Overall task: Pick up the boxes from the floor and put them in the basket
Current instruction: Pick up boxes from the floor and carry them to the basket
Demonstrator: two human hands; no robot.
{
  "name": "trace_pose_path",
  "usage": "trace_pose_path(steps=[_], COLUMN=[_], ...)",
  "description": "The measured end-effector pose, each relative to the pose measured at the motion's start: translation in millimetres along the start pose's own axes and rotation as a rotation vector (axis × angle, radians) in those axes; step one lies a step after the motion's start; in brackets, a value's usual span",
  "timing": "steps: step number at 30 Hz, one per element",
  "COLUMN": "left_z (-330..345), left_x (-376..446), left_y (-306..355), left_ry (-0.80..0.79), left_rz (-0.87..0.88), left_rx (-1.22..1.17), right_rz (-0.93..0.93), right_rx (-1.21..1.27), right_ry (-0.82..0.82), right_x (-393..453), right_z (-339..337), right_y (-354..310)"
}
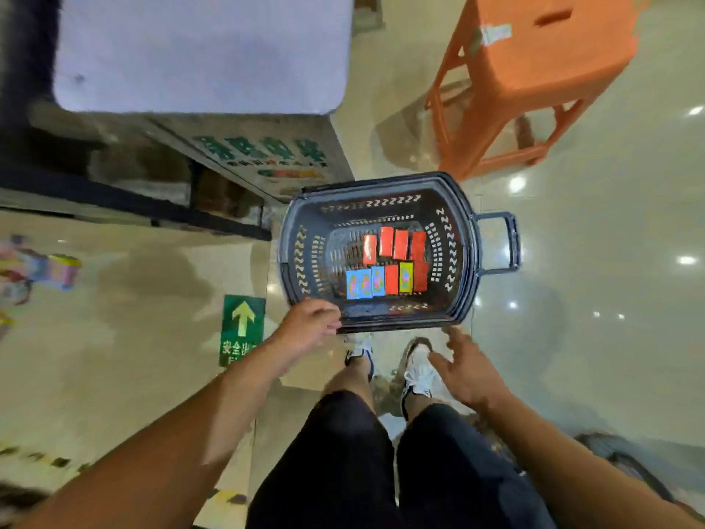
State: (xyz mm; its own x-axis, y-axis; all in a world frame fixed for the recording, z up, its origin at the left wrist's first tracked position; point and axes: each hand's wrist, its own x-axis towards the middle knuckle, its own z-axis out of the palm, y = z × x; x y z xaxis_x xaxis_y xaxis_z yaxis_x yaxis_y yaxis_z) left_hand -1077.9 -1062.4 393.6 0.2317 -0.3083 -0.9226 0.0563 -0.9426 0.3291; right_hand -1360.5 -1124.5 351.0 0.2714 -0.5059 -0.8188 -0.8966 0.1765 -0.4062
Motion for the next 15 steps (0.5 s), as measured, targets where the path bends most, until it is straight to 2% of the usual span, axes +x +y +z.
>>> trace_pose_path(steps=[3, 8, 12, 15], left_z=[-15.4, -27.1, -32.8, -32.4], left_x=[-64.4, -152.4, -203.3, -230.0], left_y=[-25.3, -79.5, -132.2, -168.6], left_ry=[0.075, 0.179, 0.205, 0.291], left_rz=[0.046, 0.169, 0.145, 0.143], left_rx=[-0.028, 0.087, 0.079, 0.024], right_rz=[0.009, -0.022, -0.08, -0.102], right_rx=[-0.038, -0.125, -0.272, -0.317], right_ry=[0.001, -0.001, -0.079, -0.058], right_x=[-48.2, -112.5, -137.9, -145.3], right_z=[-21.1, -55.9, -81.6, -97.5], right_y=[4.4, 5.4, 6.2, -6.6])
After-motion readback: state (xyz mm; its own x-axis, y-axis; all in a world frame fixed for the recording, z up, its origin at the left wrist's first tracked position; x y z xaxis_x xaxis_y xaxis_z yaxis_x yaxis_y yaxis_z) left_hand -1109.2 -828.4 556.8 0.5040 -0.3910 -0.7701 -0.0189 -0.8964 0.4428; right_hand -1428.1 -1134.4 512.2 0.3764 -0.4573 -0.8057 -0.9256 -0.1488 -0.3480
